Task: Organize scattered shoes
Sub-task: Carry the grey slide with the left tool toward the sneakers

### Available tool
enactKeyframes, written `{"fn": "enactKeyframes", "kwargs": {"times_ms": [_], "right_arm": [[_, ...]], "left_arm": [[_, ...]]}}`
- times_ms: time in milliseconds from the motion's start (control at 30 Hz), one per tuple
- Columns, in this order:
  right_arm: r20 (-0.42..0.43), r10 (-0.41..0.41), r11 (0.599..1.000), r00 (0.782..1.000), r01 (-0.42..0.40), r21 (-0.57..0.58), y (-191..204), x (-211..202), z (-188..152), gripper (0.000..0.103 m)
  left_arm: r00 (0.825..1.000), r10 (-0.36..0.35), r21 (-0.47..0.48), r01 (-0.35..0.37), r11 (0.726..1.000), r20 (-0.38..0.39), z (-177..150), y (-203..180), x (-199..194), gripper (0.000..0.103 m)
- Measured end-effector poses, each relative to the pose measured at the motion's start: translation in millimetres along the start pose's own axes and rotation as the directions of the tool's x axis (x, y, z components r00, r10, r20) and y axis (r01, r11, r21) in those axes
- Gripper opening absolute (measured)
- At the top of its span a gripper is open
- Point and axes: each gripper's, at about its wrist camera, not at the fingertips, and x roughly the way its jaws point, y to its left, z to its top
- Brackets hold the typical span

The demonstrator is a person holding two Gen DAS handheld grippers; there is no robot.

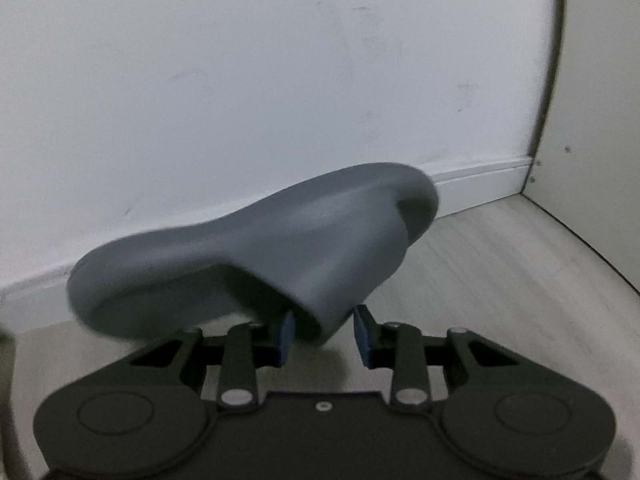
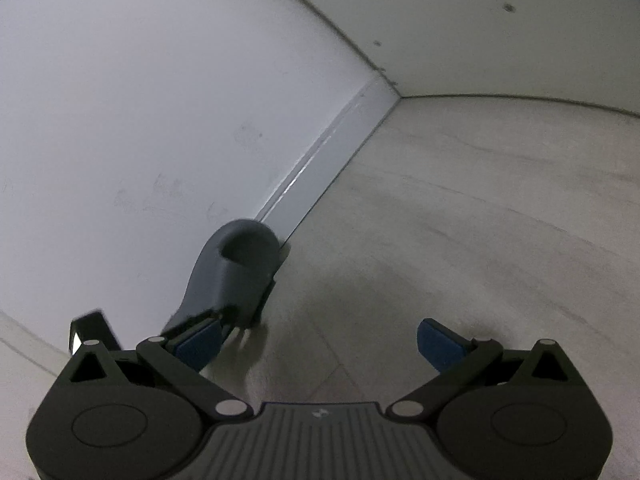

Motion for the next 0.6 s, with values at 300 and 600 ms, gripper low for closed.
{"fn": "enactKeyframes", "kwargs": {"times_ms": [300,600], "right_arm": [[-0.015,-0.012,1.000,1.000,0.012,0.010,-1.8,0.2,-0.6,0.103],[0.035,-0.011,0.999,0.999,0.009,0.051,-2.0,-8.1,5.8,0.103]], "left_arm": [[0.993,-0.061,-0.162,0.077,0.984,0.101,10.4,16.7,22.7,0.028],[0.987,-0.111,-0.332,0.145,0.932,0.118,18.0,1.2,-12.4,0.016]]}}
